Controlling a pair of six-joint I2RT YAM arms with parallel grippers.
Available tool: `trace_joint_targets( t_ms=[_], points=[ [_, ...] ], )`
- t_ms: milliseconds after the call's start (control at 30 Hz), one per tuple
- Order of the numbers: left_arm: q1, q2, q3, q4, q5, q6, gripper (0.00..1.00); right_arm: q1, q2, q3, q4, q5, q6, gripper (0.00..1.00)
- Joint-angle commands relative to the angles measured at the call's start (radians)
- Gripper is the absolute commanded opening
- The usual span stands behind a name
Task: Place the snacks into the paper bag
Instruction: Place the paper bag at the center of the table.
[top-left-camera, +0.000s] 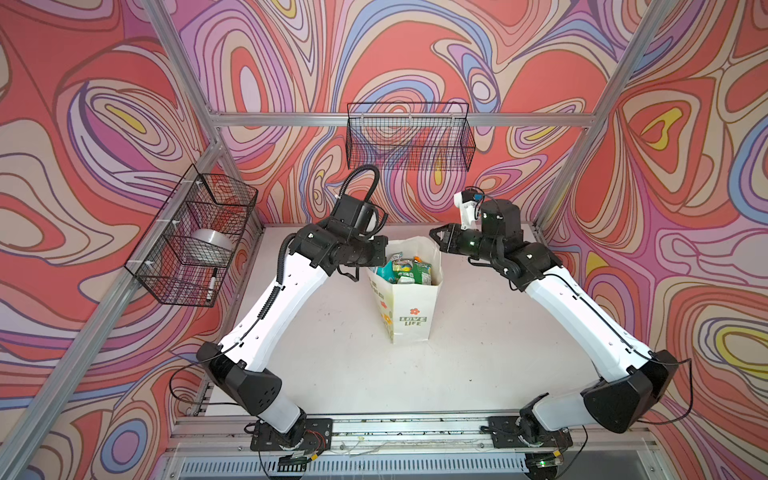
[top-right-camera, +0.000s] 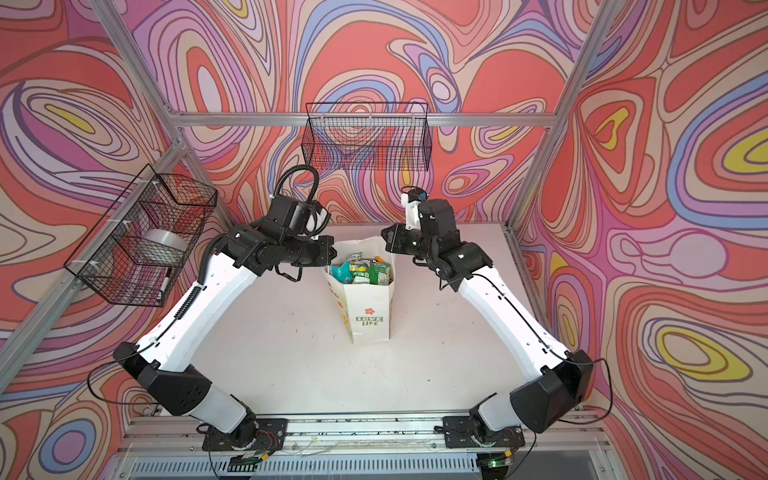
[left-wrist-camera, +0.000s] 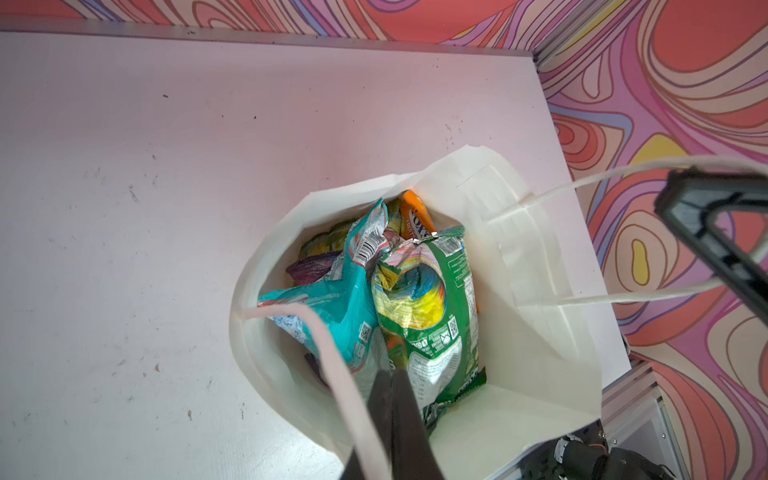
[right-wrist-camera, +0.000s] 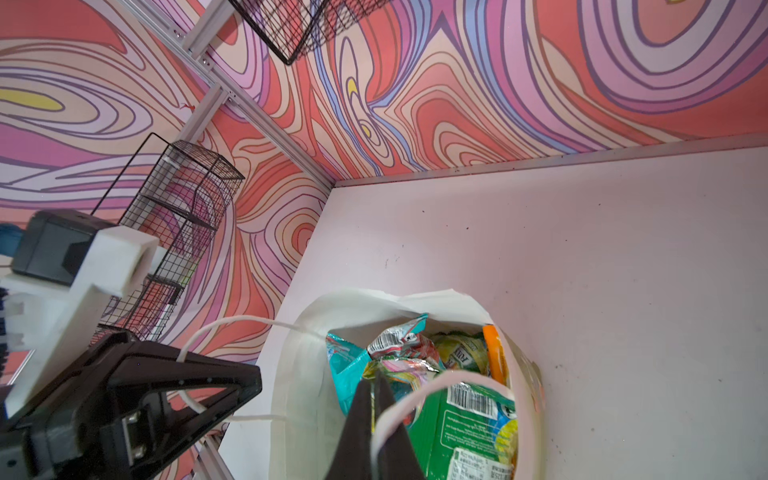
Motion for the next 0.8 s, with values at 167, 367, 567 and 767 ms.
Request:
trace_joint_targets(
  t_ms=[167,367,567,767],
  points=[
    [0.006,-0.099,-0.159,0.131,-0.041,-0.008,0.00,0.011,-0.120,-0.171,0.164,-0.030,0.037,0.00],
    [0.007,-0.111,-0.159,0.146,-0.012,-0.024,0.26,0.009,-0.147,-0.189,0.138,-0.020,0.030,0.22],
    [0.007,-0.187,-0.212,0.150,0.023,-0.007,0.80,0.010,-0.175,-0.159,0.051,-0.033,0.030,0.67],
    [0.010,-0.302,-0.303,0.141,-0.008,0.002,0.98,0.010,-0.239,-0.164,-0.038,0.057,0.021,0.87]
  ],
)
